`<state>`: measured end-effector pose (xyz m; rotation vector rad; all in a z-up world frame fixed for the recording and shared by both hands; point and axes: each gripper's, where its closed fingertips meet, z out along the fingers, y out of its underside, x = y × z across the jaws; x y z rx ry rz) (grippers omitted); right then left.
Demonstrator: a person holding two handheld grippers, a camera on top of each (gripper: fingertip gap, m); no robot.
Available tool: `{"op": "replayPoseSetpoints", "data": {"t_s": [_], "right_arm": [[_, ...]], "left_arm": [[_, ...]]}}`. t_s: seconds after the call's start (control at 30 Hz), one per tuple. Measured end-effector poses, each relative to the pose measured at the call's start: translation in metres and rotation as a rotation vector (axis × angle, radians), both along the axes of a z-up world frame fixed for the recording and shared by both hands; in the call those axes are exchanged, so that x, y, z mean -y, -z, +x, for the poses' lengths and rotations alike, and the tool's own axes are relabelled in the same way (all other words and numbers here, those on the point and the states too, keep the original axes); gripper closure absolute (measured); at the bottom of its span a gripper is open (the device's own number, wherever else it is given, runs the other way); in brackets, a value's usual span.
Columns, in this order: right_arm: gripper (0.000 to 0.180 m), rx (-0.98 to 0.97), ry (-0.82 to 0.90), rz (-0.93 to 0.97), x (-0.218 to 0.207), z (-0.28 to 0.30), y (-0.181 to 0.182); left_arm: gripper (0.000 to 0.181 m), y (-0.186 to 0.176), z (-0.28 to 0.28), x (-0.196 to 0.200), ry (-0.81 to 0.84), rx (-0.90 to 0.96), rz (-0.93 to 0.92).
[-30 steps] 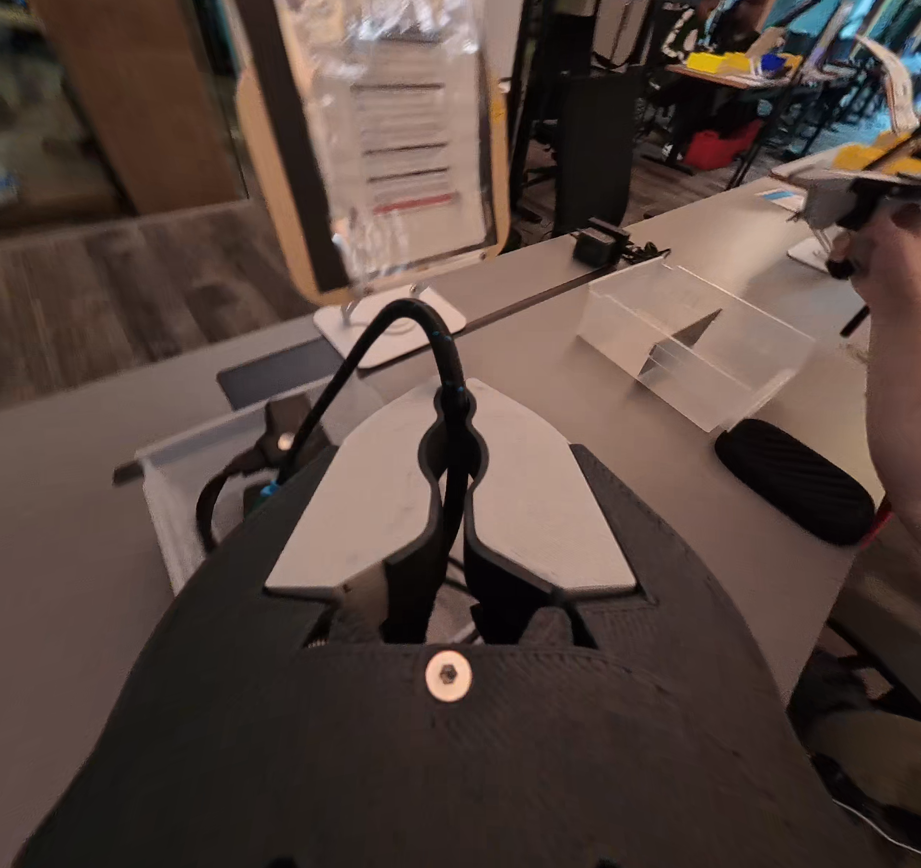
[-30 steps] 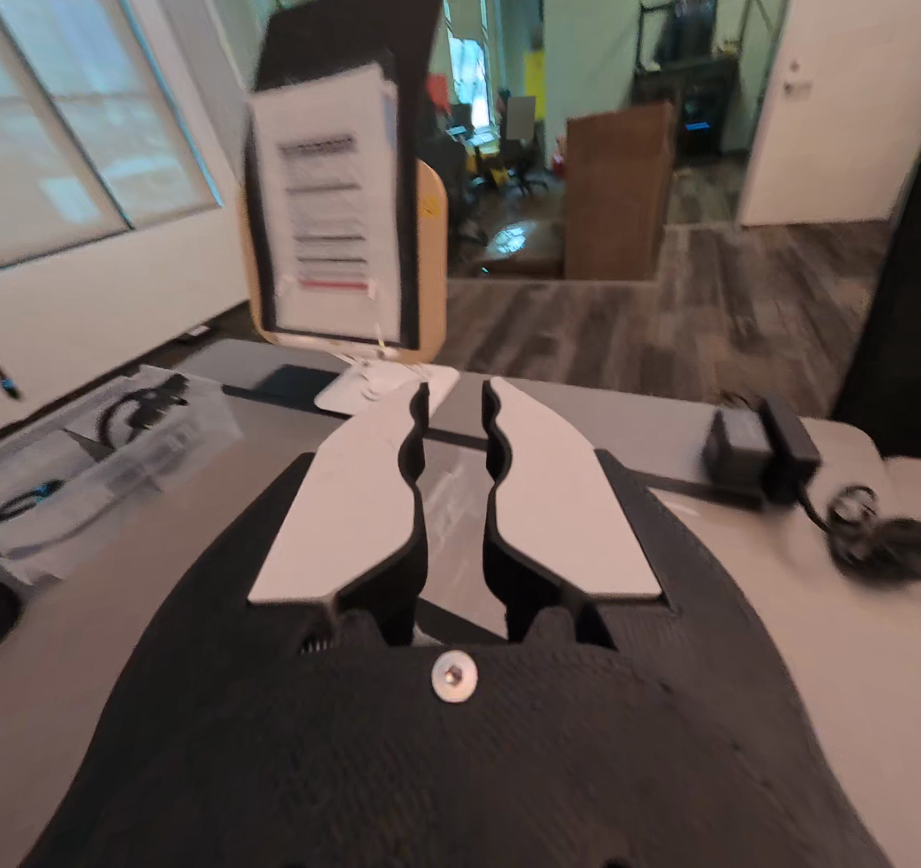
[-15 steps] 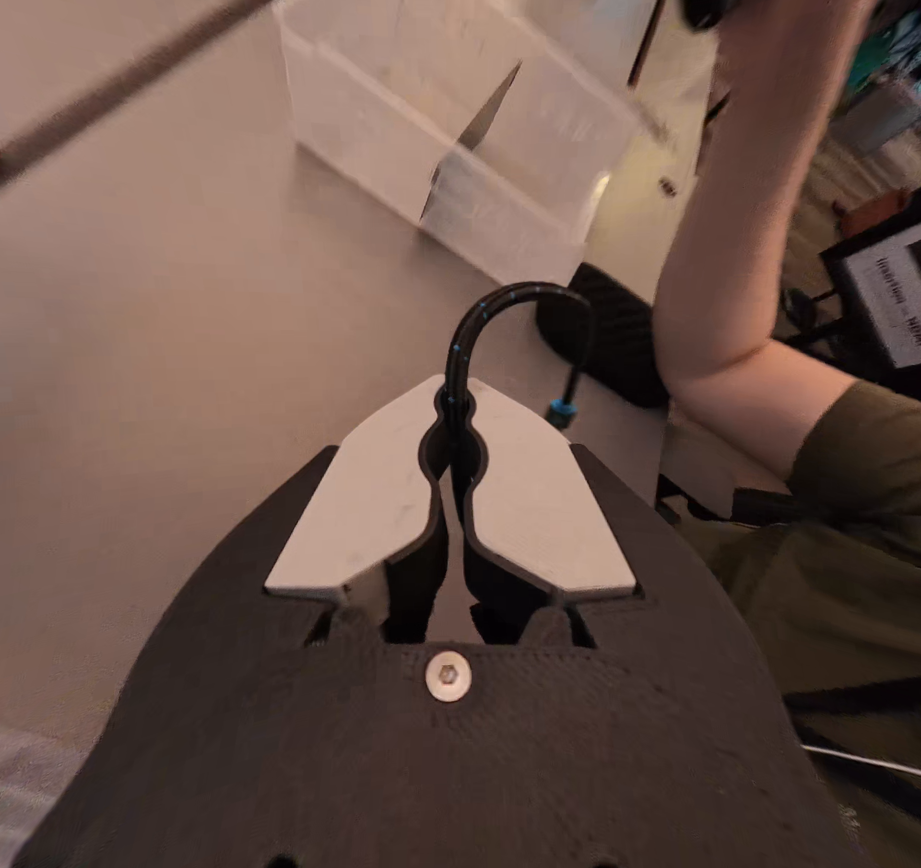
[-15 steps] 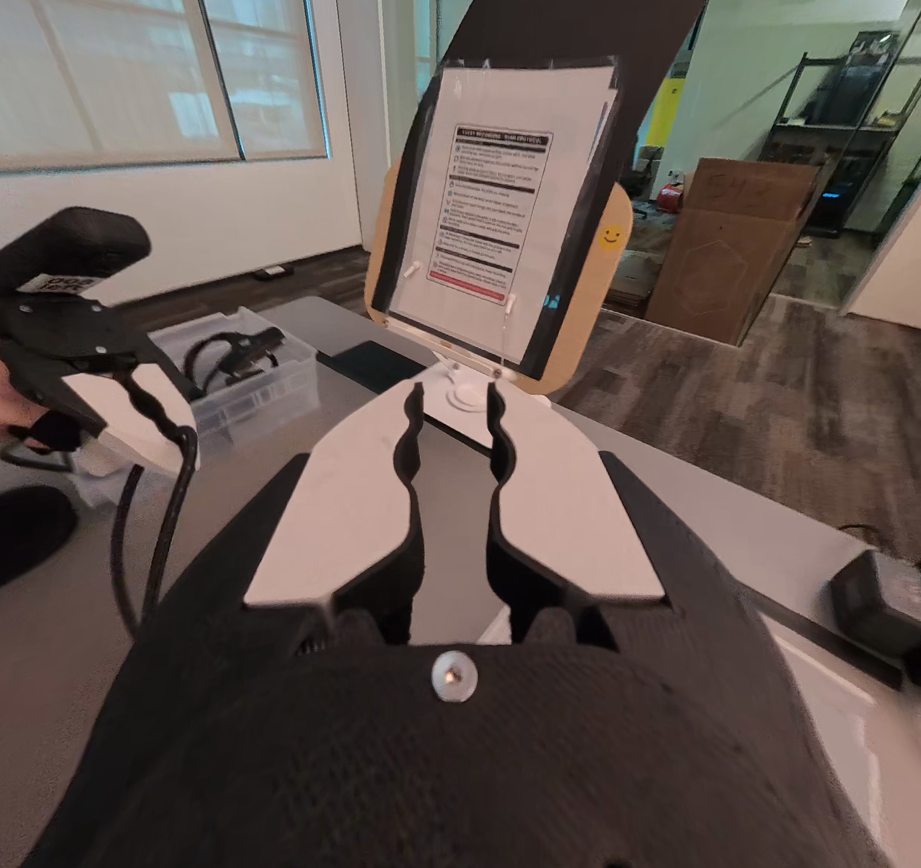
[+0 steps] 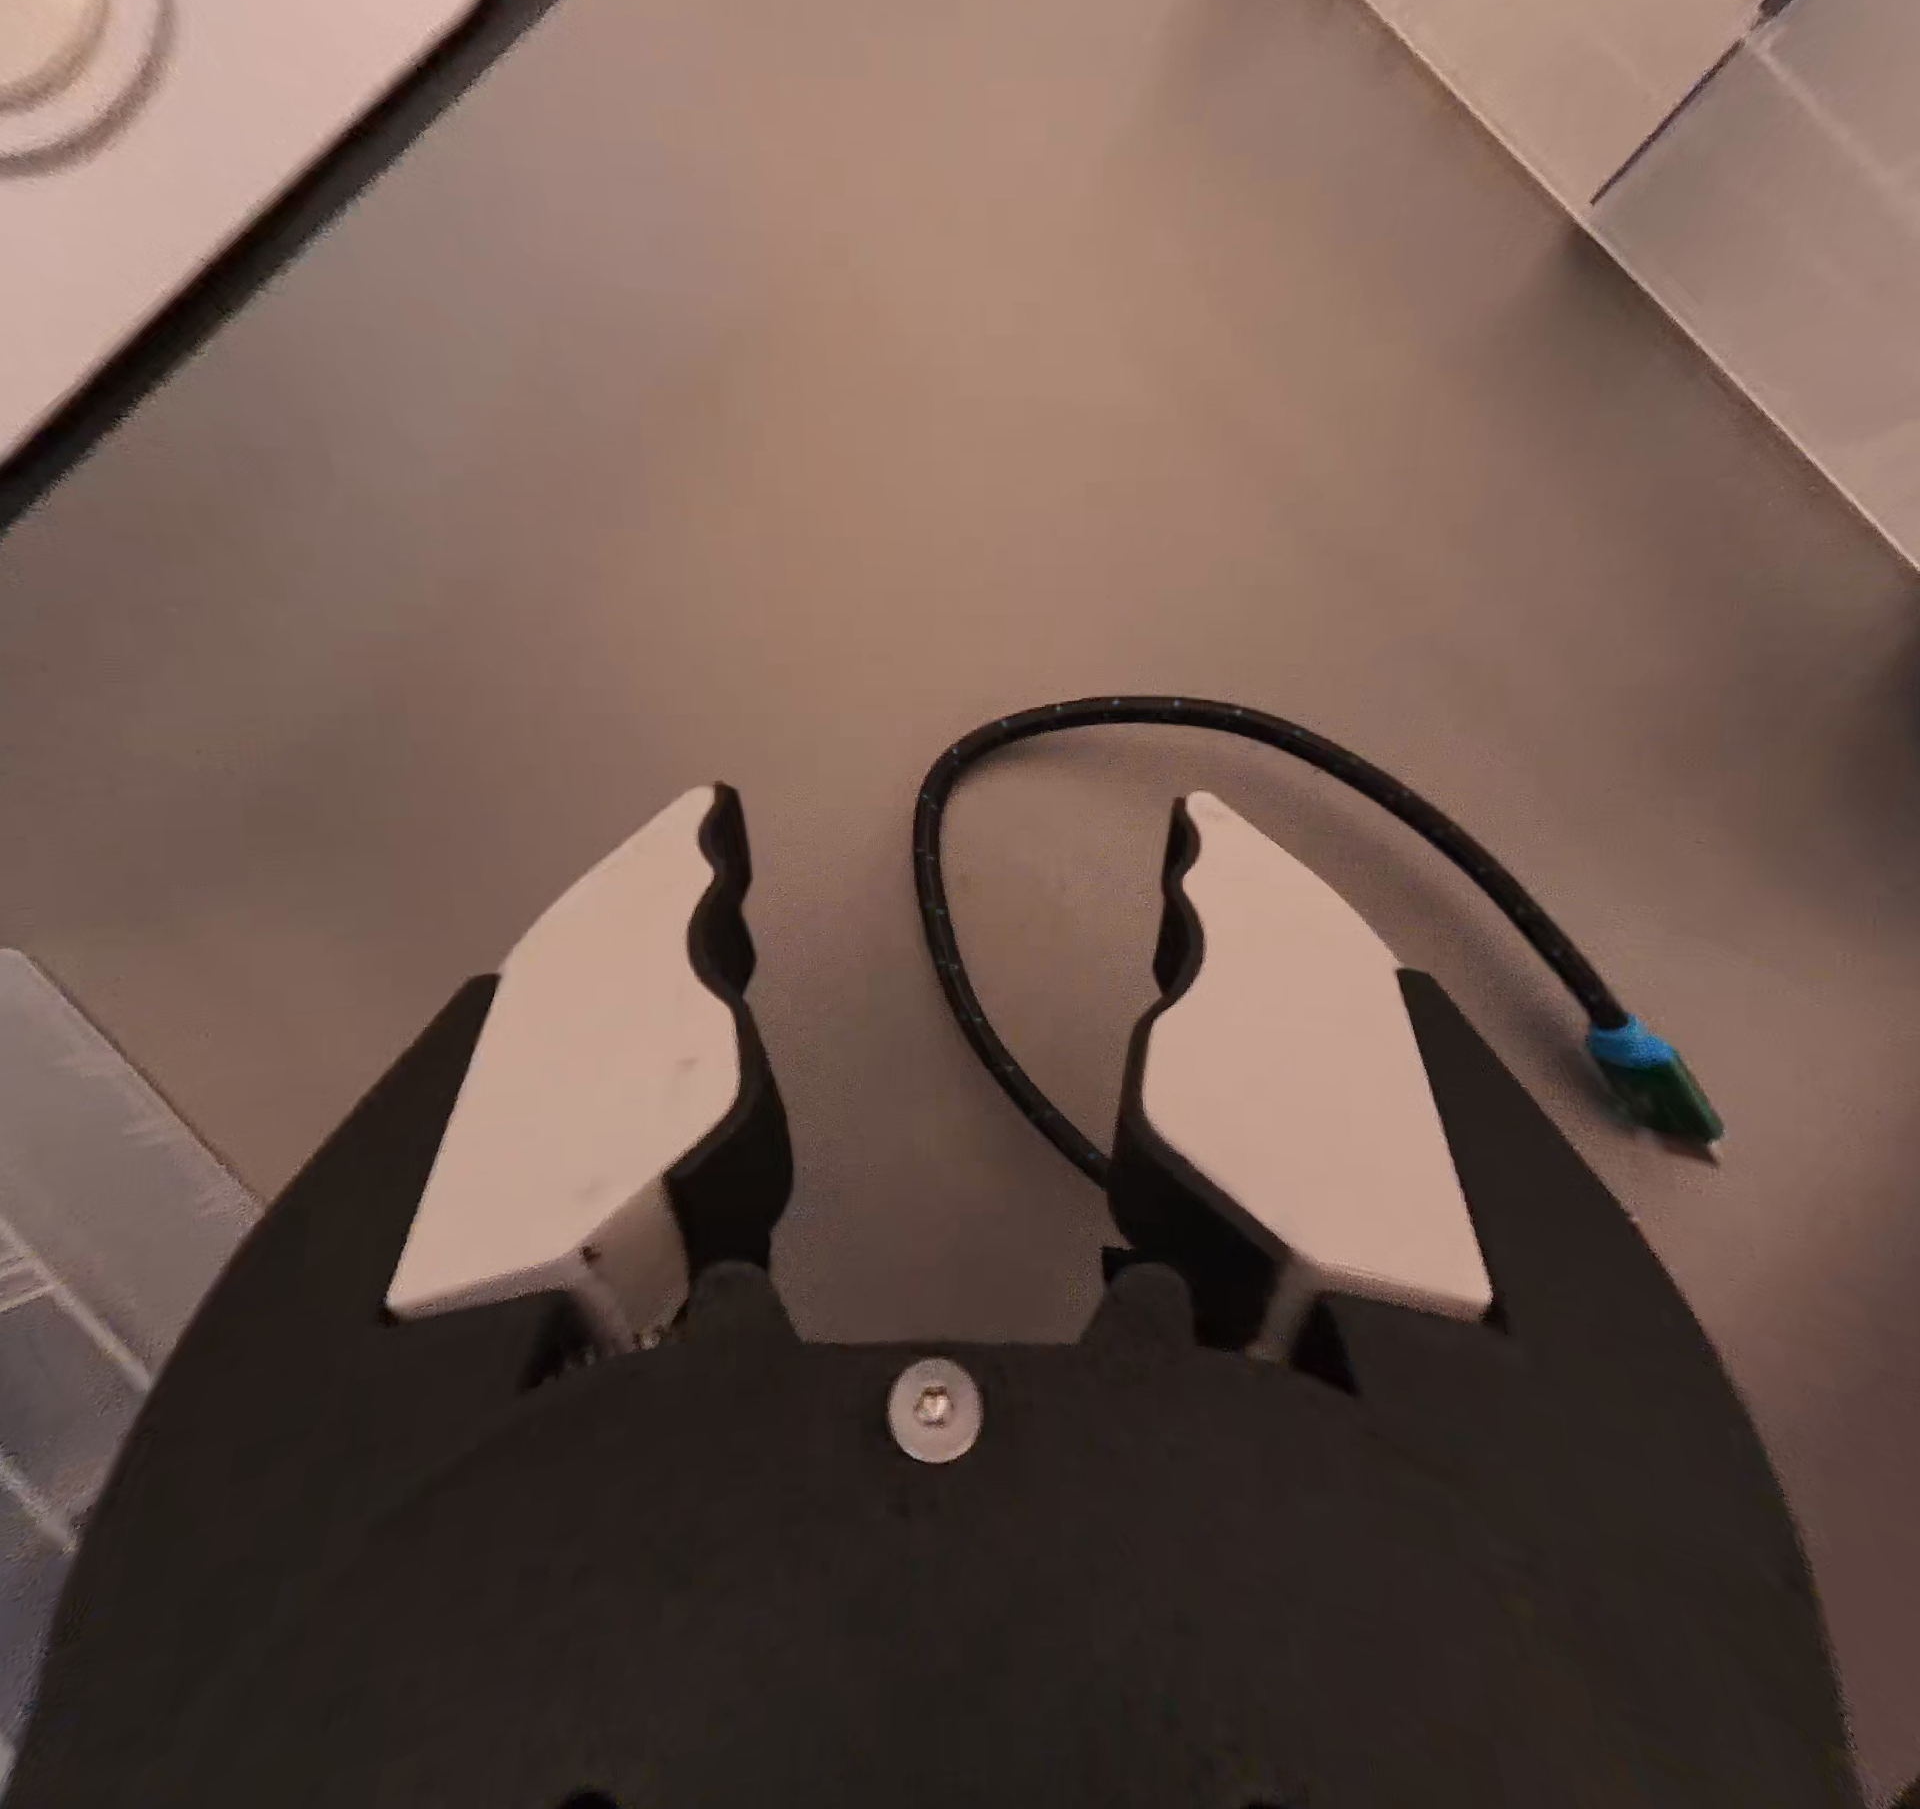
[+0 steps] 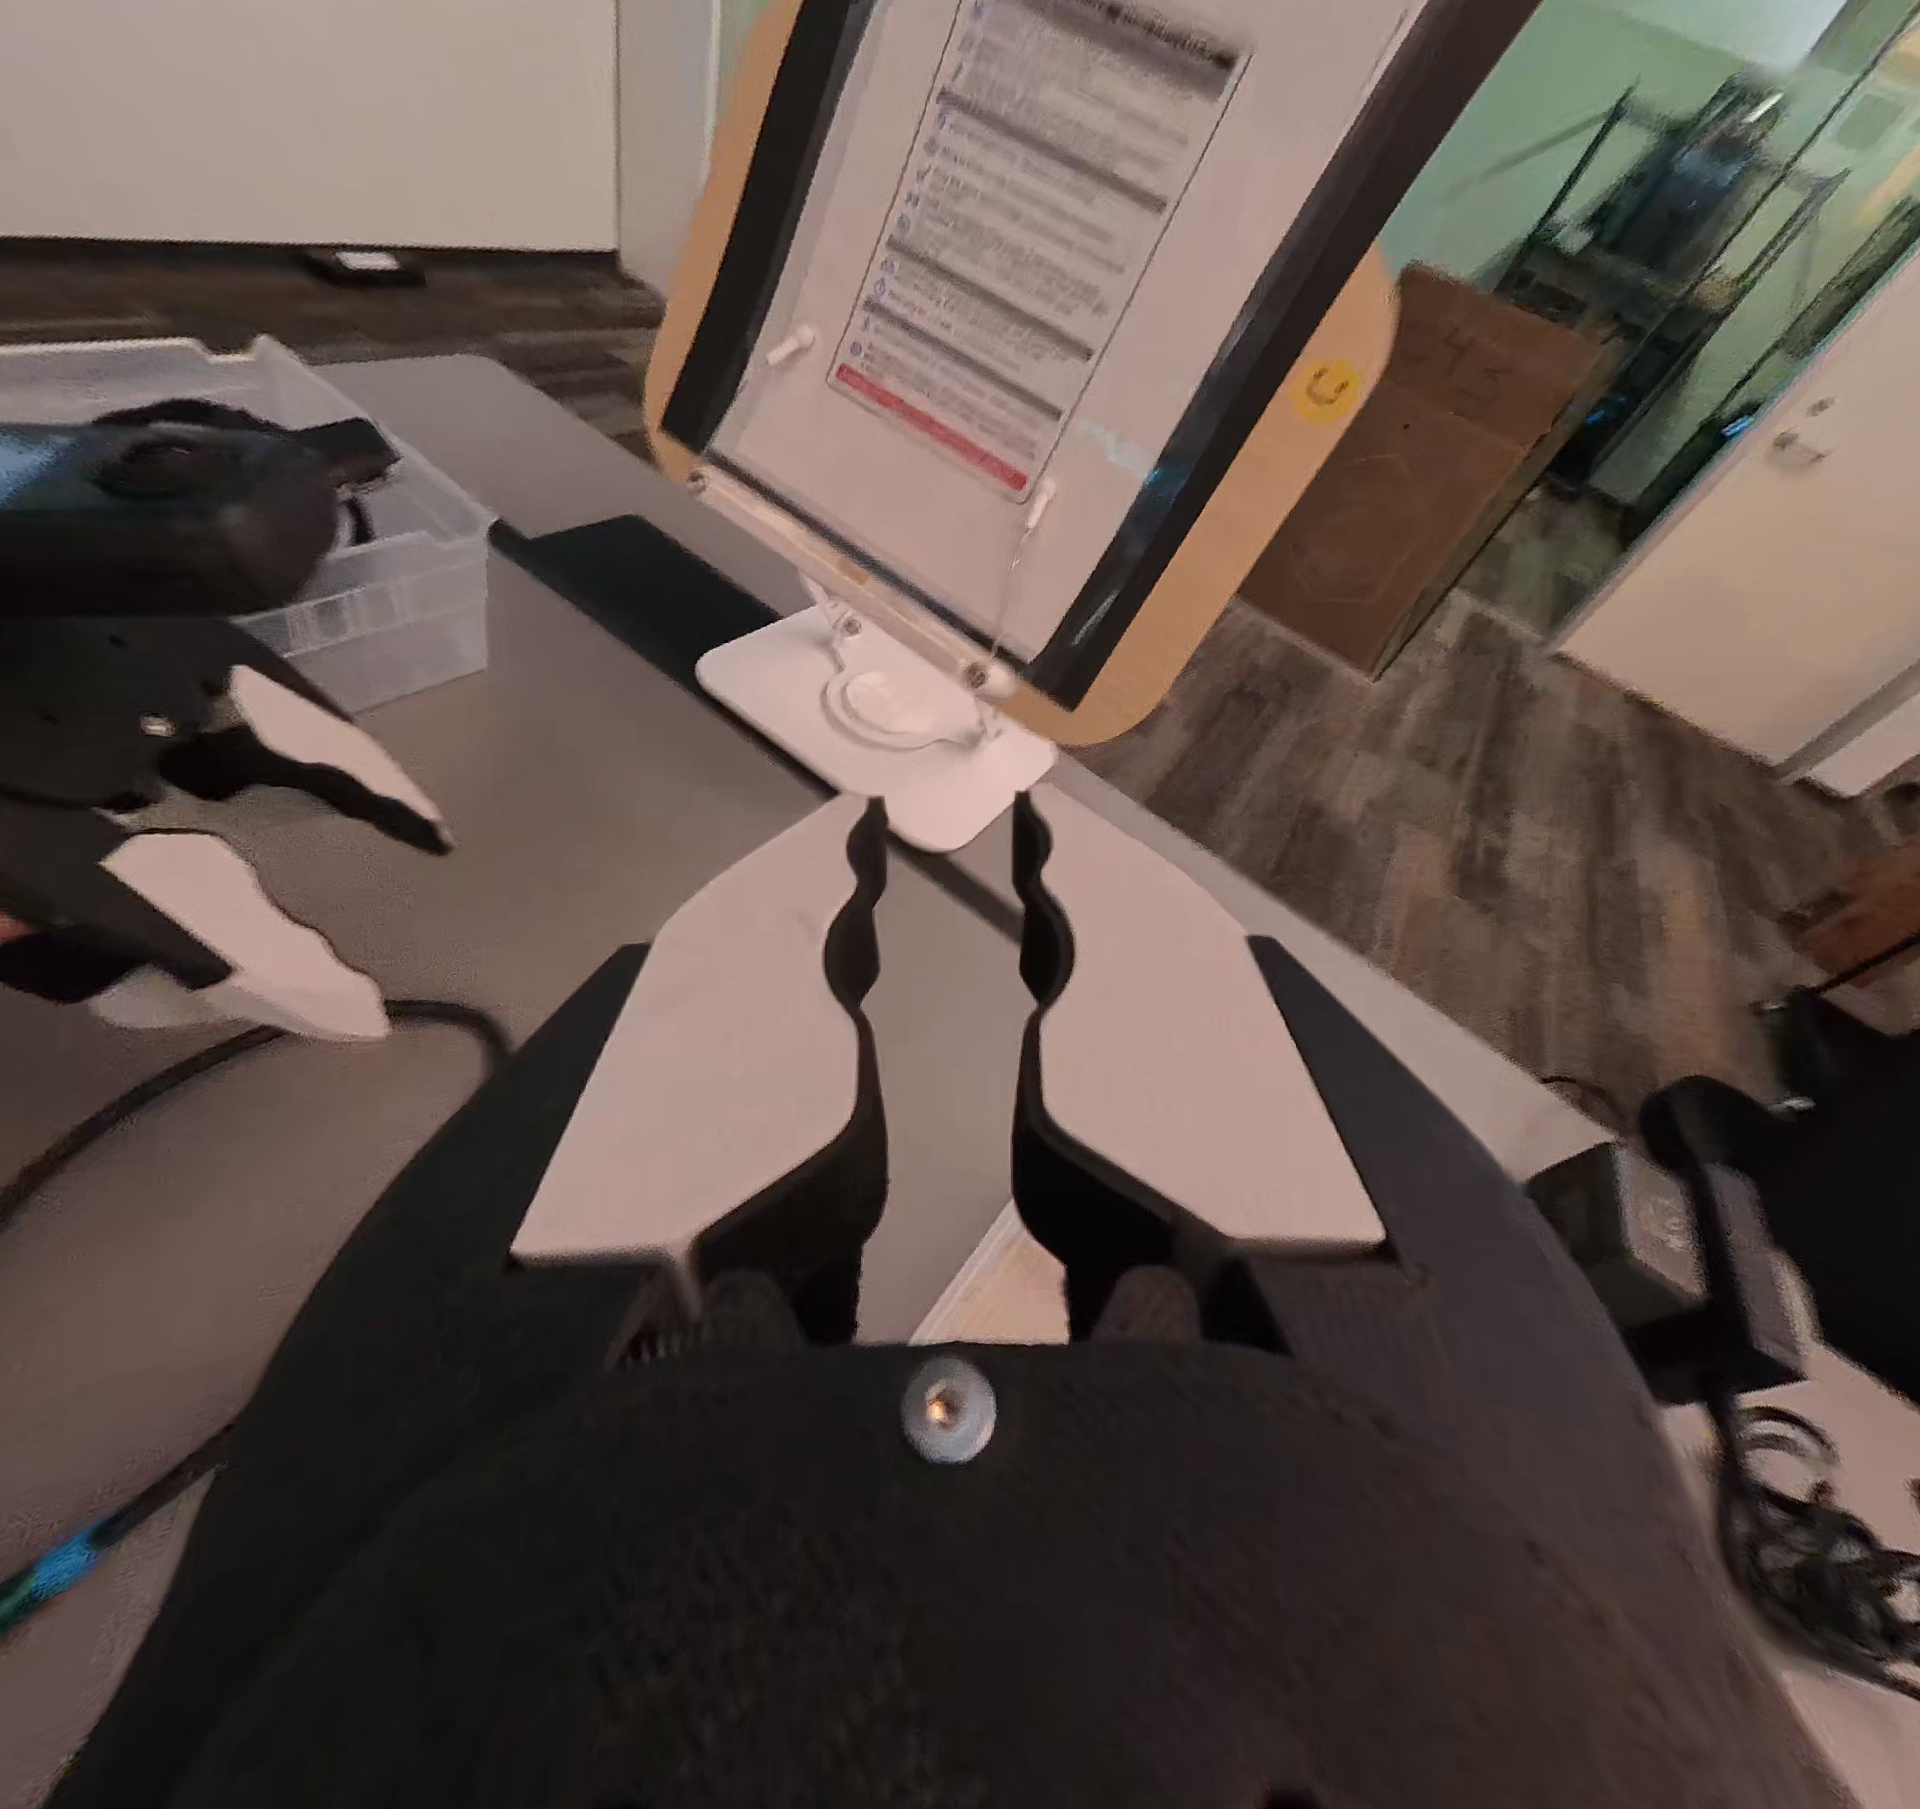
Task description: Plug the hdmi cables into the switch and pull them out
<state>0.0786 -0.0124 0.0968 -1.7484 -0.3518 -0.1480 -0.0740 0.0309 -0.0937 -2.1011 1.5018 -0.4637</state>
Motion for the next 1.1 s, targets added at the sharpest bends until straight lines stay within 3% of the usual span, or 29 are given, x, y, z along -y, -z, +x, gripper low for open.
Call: {"op": "replayPoseSetpoints", "data": {"t_s": [0.03, 0.17, 0.23, 0.3, 0.43, 0.63, 0.8, 1.1], "right_arm": [[0.159, 0.023, 0.013, 0.045, 0.001, 0.001, -0.007], [0.159, 0.022, -0.008, 0.116, 0.012, -0.001, -0.022], [0.159, 0.012, 0.013, 0.108, 0.014, 0.006, -0.021], [0.159, -0.005, 0.032, 0.09, 0.013, 0.014, -0.017], [0.158, -0.043, 0.05, 0.048, 0.008, 0.022, -0.006], [0.158, -0.024, 0.06, 0.024, 0.009, 0.023, -0.002], [0.158, -0.025, 0.071, 0.014, 0.011, 0.028, -0.002], [0.158, -0.035, 0.074, -0.012, 0.012, 0.03, 0.002]], "left_arm": [[0.109, -0.009, -0.001, -0.004, 0.002, 0.027, 0.029], [0.108, -0.08, -0.031, -0.051, -0.081, 0.152, 0.292], [0.093, -0.116, -0.072, -0.09, -0.188, 0.179, 0.455], [0.078, -0.125, -0.121, -0.127, -0.303, 0.145, 0.53], [0.064, -0.09, -0.18, -0.176, -0.395, -0.07, 0.551], [0.059, -0.03, -0.196, -0.197, -0.383, -0.389, 0.542], [0.07, -0.039, -0.203, -0.211, -0.428, -0.461, 0.687], [0.085, -0.016, -0.22, -0.224, -0.5, -0.62, 0.679]]}}
